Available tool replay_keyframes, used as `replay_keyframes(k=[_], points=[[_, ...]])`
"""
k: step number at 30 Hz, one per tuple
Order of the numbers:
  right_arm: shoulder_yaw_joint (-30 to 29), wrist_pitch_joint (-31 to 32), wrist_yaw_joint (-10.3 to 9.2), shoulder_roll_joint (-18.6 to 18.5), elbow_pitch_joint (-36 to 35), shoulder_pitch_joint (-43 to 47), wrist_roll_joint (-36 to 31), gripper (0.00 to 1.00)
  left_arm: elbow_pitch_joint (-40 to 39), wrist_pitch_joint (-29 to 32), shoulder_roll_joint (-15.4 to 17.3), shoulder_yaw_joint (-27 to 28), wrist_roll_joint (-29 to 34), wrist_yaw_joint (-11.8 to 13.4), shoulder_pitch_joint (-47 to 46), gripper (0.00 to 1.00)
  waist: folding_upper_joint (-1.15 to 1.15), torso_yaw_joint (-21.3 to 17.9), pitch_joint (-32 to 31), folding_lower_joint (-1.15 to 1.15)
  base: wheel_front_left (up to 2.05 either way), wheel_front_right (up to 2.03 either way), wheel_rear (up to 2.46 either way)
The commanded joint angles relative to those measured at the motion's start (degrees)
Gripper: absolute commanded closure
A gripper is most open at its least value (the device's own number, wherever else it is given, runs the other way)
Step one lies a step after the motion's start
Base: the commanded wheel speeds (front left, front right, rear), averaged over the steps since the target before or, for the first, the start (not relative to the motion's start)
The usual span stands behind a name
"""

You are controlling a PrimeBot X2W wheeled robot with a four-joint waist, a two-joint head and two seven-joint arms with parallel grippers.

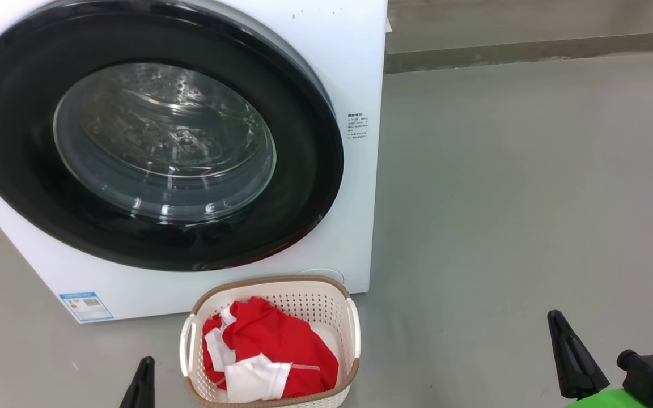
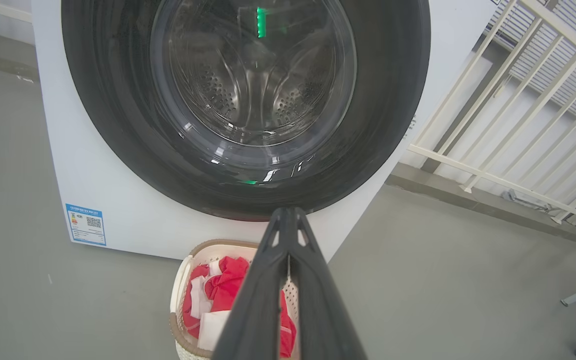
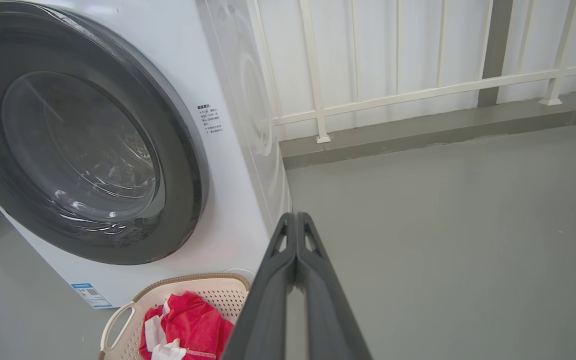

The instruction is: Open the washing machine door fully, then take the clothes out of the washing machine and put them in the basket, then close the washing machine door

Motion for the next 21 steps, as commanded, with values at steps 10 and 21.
replay_keyframes(k=[10, 21], points=[[-0.27, 1.9, -0.06, -0.72, -0.75, -3.88, 8.38, 1.0, -0.82, 1.89, 0.4, 1.19, -7.29, -0.1, -3.52, 1.0, 0.0, 0.15, 0.37, -0.01, 0.0, 0.0, 0.0], [-0.43, 3.76, -0.08, -0.85, -0.19, -4.97, 16.13, 1.0, -0.39, 3.7, 0.33, 1.6, -14.15, -0.14, -4.51, 1.0, 0.0, 0.31, 0.76, -0.01, 0.0, 0.0, 0.0]])
